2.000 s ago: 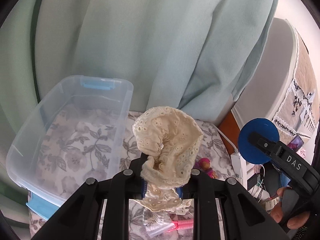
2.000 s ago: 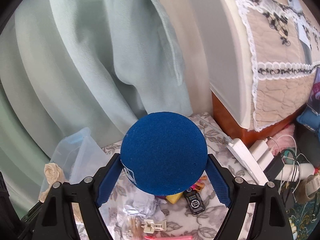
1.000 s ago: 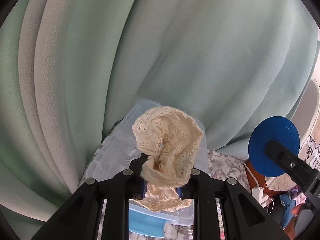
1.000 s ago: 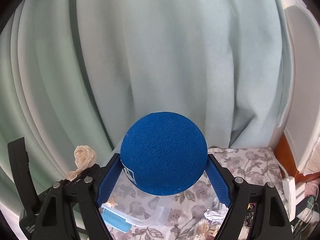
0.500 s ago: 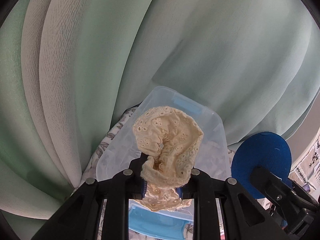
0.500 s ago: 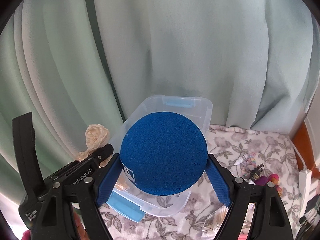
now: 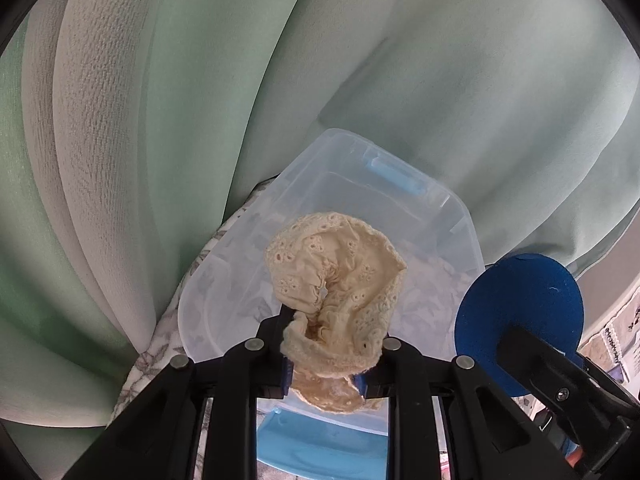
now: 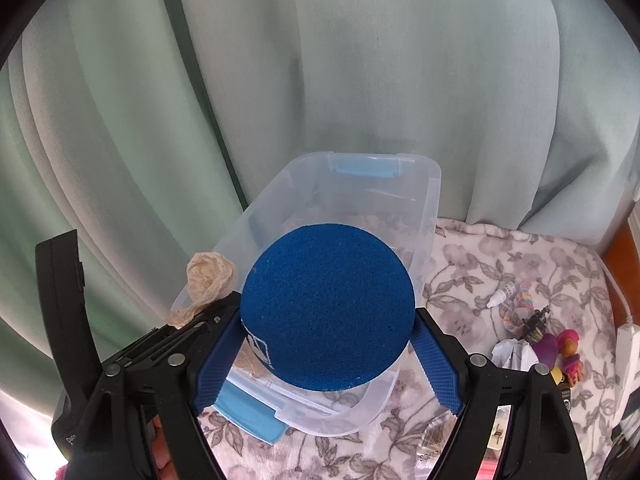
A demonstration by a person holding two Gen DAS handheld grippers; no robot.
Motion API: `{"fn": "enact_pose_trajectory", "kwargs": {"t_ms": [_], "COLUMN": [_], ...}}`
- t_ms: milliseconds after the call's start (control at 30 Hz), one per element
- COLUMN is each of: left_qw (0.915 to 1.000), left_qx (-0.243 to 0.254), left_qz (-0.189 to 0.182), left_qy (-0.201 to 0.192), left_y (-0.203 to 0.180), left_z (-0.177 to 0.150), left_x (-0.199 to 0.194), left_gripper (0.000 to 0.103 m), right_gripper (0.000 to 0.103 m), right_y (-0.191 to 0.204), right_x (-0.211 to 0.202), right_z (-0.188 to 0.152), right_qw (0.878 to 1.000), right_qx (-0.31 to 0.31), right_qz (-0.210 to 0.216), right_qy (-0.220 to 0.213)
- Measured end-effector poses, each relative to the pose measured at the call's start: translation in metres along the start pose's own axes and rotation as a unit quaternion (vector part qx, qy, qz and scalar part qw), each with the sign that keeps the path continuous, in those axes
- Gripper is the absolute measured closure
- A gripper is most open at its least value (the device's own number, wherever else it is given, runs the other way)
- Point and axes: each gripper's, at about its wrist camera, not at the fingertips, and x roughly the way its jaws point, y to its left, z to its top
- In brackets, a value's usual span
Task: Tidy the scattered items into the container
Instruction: 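Lift and carry the blue ball and cream lace over the clear box with both tools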
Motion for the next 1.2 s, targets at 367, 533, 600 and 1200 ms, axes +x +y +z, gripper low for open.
{"fn": "enact_pose_trajectory", "kwargs": {"t_ms": [367, 533, 600, 1200], "left_qw": [0.9997, 0.9992, 0.9988, 0.9990], "left_qx": [0.014, 0.031, 0.037, 0.040], "left_qz": [0.010, 0.023, 0.029, 0.013], "left_qy": [-0.016, -0.012, -0.015, -0.013], "left_y": [-0.002, -0.007, -0.009, -0.003], "left_z": [-0.008, -0.010, -0.006, -0.001], "left_x": [-0.004, -0.003, 0.002, 0.003], "left_gripper": [0.078, 0.078, 0.078, 0.070], "right_gripper": [0.017, 0.017, 0.017, 0.017], "right_y": [-0.002, -0.008, -0.009, -0.009], "right_x": [0.014, 0.016, 0.016, 0.018], "right_z": [-0.002, -0.001, -0.001, 0.000], "right_qw": [1.000, 1.000, 1.000, 0.999], "right_qx": [0.005, 0.013, 0.012, 0.014], "right_qz": [0.008, 0.020, 0.023, 0.024], "right_qy": [0.017, 0.015, 0.016, 0.021]}}
